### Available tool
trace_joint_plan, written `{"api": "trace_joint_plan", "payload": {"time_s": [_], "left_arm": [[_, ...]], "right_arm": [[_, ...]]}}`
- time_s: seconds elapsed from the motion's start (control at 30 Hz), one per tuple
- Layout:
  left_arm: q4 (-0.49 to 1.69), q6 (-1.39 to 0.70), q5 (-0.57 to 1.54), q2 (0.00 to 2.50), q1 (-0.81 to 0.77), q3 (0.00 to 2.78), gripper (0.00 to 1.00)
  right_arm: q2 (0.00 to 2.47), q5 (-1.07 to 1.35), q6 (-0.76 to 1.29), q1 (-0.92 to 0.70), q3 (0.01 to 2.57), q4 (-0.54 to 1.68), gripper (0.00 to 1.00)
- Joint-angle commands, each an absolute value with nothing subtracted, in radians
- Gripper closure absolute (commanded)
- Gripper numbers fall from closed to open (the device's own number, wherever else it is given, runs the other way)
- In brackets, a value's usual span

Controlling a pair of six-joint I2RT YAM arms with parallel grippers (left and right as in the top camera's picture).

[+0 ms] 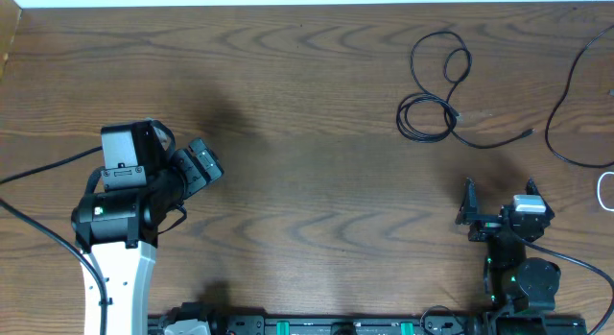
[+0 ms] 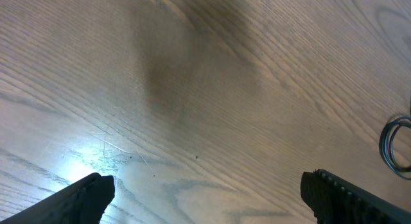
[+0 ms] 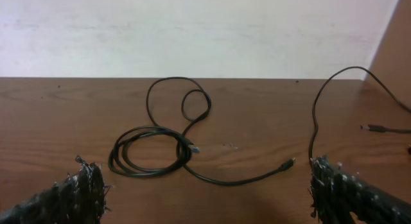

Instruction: Untangle cables

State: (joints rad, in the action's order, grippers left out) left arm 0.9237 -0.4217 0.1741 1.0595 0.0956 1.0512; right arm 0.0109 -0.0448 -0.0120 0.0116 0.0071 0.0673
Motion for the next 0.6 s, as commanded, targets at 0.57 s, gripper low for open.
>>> {"api": "trace_joint_plan", "payload": {"time_s": [0.57], "left_arm": [[0.927,-0.423,0.165,1.059,0.100,1.051,0.01]], "right_arm": [[0.004,-0.043,-0.031,0.011,0.005,0.072,0.01]]}}
